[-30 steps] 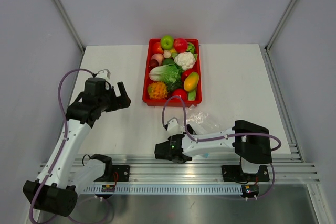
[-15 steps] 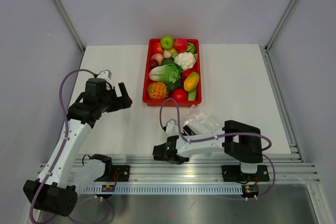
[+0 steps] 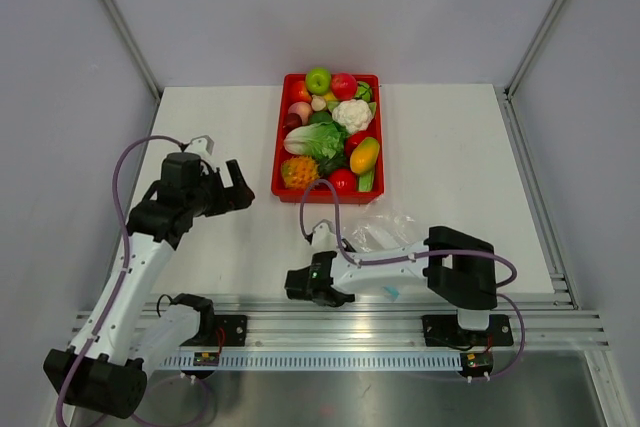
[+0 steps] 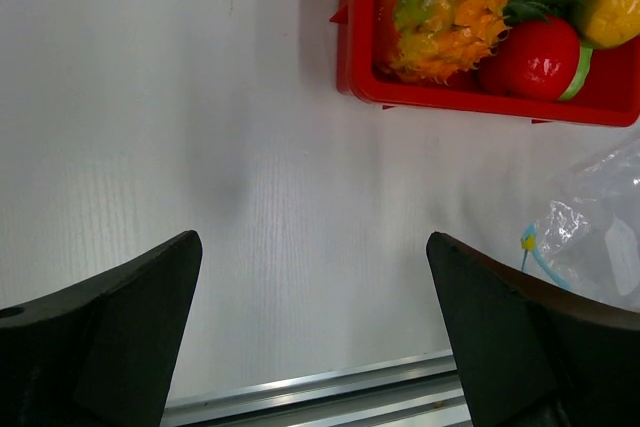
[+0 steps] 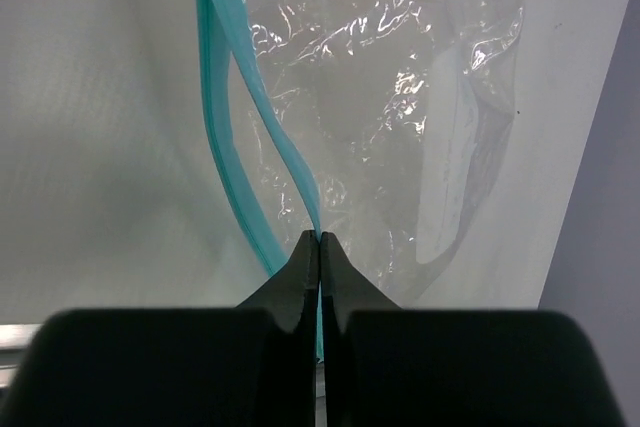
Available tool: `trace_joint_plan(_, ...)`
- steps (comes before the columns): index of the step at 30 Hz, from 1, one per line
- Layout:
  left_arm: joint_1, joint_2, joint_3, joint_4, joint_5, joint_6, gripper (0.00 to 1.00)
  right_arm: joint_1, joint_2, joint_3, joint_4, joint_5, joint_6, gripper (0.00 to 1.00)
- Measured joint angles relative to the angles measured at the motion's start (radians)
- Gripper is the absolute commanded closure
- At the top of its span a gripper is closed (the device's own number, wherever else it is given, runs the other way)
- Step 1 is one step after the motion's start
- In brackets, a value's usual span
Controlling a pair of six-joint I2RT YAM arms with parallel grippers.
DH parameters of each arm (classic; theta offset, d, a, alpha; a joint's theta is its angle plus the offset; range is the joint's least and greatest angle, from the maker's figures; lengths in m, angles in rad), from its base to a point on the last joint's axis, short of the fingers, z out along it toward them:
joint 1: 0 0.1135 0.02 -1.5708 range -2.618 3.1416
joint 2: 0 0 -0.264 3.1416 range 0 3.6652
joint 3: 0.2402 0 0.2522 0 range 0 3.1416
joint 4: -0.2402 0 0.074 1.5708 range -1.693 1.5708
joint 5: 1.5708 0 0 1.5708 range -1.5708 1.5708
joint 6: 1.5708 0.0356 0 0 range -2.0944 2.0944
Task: Place the food in the zip-top bag and seal the zipper
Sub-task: Pick up the zipper food storage bag at the center of the board, then open the zipper of the food storage bag.
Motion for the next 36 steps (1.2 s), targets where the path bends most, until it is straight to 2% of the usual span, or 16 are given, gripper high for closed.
trace_joint_plan(4, -0.028, -0.001, -0.04, 0.053, 0.067, -0.031, 0.01, -0.001, -0.06, 0.055, 0.008, -0.007, -0.024, 1.0)
trace_joint_plan(7, -0.09, -0.001, -0.08, 0.109, 0.13, -0.072, 0.01, -0.019, -0.185, 0.066, 0.042, -0.045, -0.062, 1.0)
trace_joint_plan(13, -0.272, 0.0, -0.19, 0.299, 0.217, -0.207, 0.02, -0.18, -0.406, 0.087, 0.162, -0.222, -0.124, 1.0)
trace_joint_plan(16, -0.381, 0.012, -0.202, 0.371, 0.198, -0.278, 0.03, -0.245, -0.424, 0.116, 0.197, -0.298, -0.128, 1.0)
trace_joint_plan(20, -0.551, 0.006, -0.229, 0.481, 0.096, -0.354, 0.07, -0.274, -0.418, 0.143, 0.22, -0.374, -0.127, 1.0)
trace_joint_plan(22, -0.591, 0.018, -0.236, 0.513, 0.062, -0.38, 0.1, -0.278, -0.41, 0.158, 0.228, -0.409, -0.126, 1.0)
trace_joint_plan(28, -0.605, 0.14, -0.235, 0.555, -0.005, -0.413, 0.2, -0.29, -0.409, 0.159, 0.254, -0.476, -0.119, 1.0)
trace_joint_plan(32, -0.622, 0.162, -0.235, 0.57, -0.027, -0.422, 0.43, -0.296, -0.415, 0.158, 0.261, -0.5, -0.1, 1.0)
trace_joint_plan(33, -0.623, 0.163, -0.235, 0.577, -0.029, -0.422, 0.56, -0.298, -0.42, 0.154, 0.263, -0.507, -0.095, 1.0)
trace_joint_plan(35, -0.623, 0.171, -0.233, 0.585, -0.04, -0.422, 0.76, -0.304, -0.438, 0.142, 0.268, -0.511, -0.088, 1.0)
trace_joint_plan(36, -0.623, 0.179, -0.23, 0.585, -0.047, -0.418, 0.91, -0.313, -0.452, 0.13, 0.268, -0.512, -0.088, 1.0)
